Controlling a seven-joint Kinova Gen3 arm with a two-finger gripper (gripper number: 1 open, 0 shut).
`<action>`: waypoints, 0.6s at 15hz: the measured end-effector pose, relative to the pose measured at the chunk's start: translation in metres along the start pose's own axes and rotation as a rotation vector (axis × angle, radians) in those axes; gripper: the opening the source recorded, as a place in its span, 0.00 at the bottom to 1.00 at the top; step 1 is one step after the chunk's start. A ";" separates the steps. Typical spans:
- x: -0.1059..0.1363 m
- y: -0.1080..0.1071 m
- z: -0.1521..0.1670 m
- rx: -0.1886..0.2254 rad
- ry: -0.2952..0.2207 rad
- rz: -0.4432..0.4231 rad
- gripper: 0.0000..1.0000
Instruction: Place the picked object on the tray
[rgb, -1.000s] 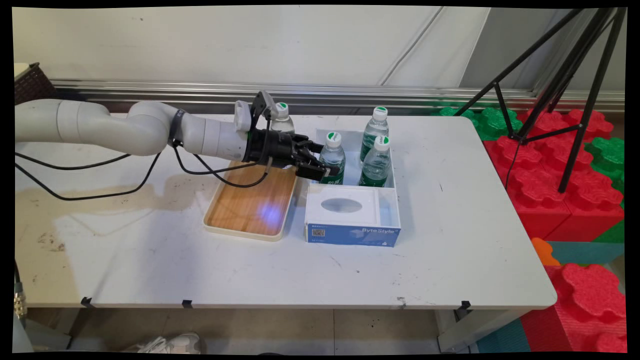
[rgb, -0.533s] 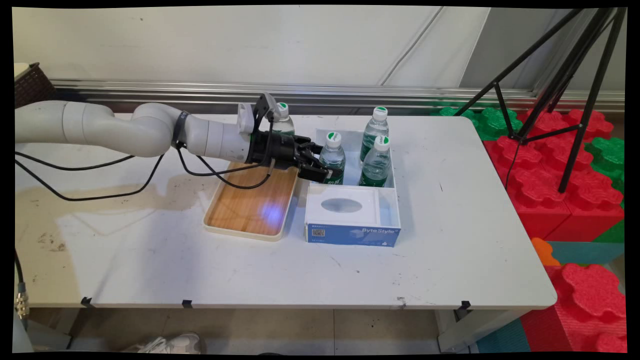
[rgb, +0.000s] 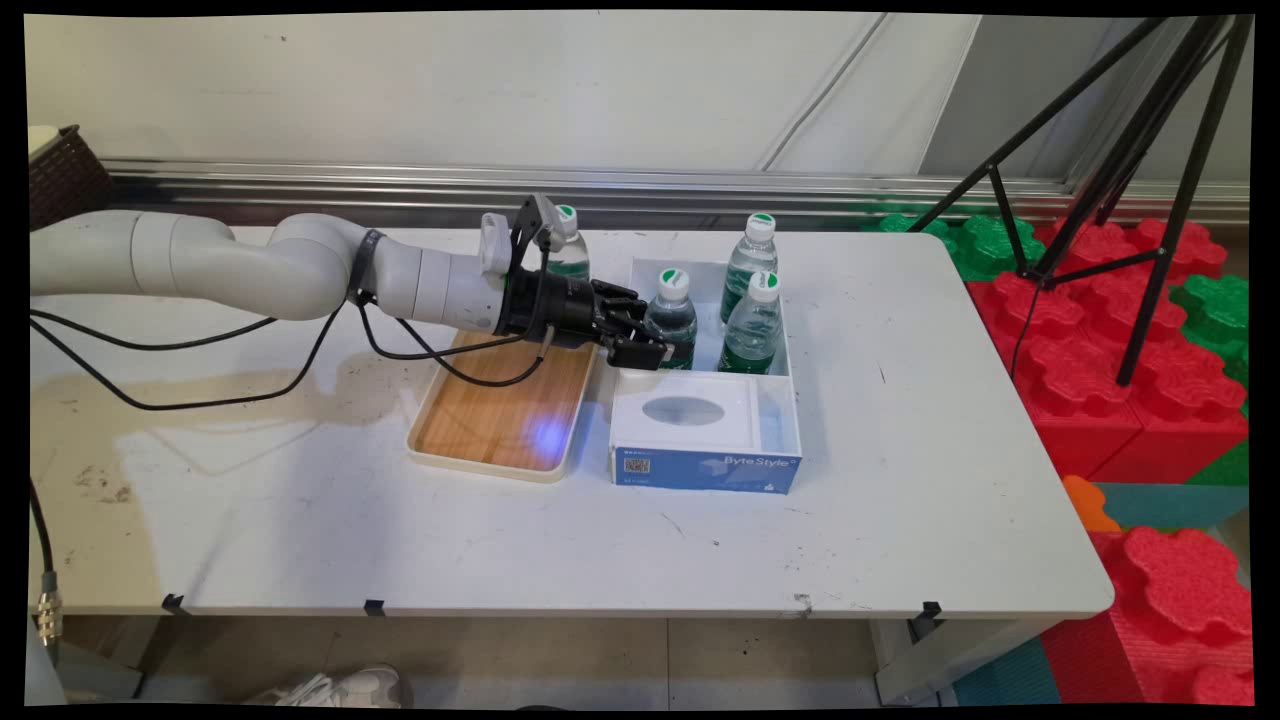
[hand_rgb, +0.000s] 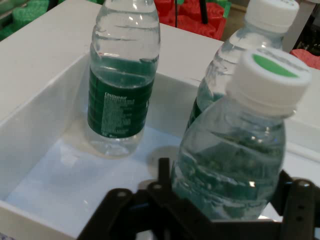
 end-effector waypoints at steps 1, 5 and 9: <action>0.000 0.001 0.000 -0.005 0.001 -0.002 0.00; -0.002 0.003 0.000 -0.018 0.002 -0.010 0.00; -0.001 0.001 -0.003 -0.023 0.001 -0.014 0.00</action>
